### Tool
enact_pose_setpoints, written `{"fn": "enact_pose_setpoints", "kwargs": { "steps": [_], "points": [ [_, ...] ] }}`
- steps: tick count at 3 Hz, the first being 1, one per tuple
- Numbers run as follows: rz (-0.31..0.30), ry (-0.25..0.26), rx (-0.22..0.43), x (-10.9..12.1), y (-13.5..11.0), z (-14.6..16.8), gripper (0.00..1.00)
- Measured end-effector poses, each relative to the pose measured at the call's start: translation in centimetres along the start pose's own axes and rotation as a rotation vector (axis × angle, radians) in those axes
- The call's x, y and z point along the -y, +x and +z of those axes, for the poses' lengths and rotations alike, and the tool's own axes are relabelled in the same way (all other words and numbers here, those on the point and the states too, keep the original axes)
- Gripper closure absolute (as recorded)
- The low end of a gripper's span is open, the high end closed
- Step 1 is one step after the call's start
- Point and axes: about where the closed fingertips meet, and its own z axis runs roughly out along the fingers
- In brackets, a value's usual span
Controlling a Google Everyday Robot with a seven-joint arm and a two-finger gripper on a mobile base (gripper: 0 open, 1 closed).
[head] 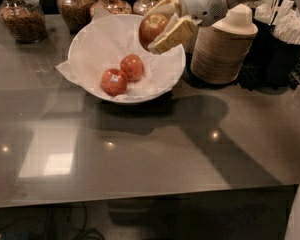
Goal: Pick apple from white bowl
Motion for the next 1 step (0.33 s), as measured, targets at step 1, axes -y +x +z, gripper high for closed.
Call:
{"fn": "enact_pose_setpoints", "kwargs": {
  "steps": [1],
  "points": [
    [-0.001, 0.000, -0.002, -0.11, -0.20, 0.07, 1.00]
  ]
}}
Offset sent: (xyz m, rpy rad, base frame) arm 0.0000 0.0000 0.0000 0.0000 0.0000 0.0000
